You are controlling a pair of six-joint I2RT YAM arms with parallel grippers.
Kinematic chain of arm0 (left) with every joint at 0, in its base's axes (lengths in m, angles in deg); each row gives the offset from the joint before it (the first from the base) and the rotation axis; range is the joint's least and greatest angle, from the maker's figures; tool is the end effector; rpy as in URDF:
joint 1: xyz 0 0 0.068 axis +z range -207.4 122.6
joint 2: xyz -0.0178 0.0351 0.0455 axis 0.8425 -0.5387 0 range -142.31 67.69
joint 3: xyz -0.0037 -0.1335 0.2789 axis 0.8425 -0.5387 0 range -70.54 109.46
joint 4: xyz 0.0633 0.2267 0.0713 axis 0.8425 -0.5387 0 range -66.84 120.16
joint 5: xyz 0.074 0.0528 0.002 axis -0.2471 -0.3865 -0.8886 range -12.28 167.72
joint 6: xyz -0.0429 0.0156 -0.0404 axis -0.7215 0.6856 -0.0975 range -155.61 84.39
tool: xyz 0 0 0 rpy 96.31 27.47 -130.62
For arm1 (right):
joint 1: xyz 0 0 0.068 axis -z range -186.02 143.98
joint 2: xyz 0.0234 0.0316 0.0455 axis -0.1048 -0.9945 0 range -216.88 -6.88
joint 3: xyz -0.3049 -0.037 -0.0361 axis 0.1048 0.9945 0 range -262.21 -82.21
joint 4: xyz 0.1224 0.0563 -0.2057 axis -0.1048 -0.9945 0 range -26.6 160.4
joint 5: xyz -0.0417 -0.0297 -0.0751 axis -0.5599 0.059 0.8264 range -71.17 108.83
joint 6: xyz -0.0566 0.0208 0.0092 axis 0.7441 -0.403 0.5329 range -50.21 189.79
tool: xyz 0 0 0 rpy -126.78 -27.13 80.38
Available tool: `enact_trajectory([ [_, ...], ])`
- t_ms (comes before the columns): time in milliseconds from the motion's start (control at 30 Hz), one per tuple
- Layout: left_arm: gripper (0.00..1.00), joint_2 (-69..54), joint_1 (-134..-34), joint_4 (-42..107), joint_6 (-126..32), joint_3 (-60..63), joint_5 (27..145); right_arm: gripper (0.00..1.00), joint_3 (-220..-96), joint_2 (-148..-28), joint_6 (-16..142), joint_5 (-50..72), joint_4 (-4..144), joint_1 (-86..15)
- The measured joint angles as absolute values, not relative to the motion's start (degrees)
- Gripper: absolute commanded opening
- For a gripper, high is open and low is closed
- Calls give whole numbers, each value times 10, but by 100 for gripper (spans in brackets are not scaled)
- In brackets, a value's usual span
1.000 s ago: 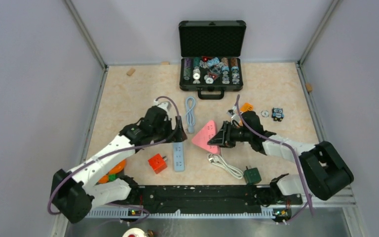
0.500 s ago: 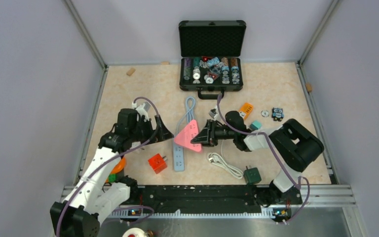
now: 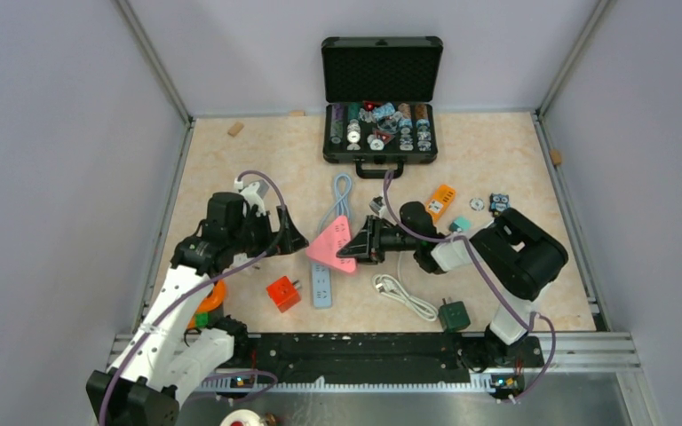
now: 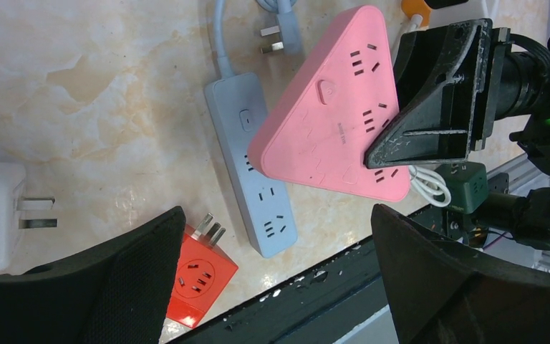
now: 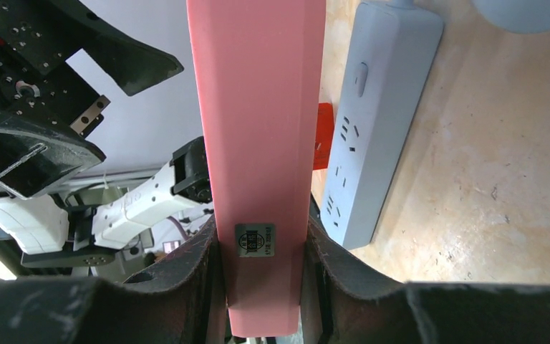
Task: Insert the plug
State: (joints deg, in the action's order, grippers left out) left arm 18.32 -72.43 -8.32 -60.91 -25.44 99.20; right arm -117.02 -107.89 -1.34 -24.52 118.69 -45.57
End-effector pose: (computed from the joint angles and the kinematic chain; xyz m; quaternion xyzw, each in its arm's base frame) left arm 0.1322 -0.0528 0.3061 -0.0062 0.9032 -0.2960 0.3109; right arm 0.2317 0.2321 0.1917 -0.0047 0.7822 0.6196 0.0652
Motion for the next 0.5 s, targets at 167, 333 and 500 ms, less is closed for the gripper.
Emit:
enact_trajectory([
  [167, 99, 179, -724, -85, -608, -254, 991, 0, -1166, -1091, -18, -240, 1211, -465],
  [333, 99, 175, -724, -86, -608, -254, 990, 0, -1142, -1097, -22, -231, 1227, -468],
  [500, 99, 173, -724, -86, -609, -254, 988, 0, -1129, -1097, -20, -226, 1229, -469],
])
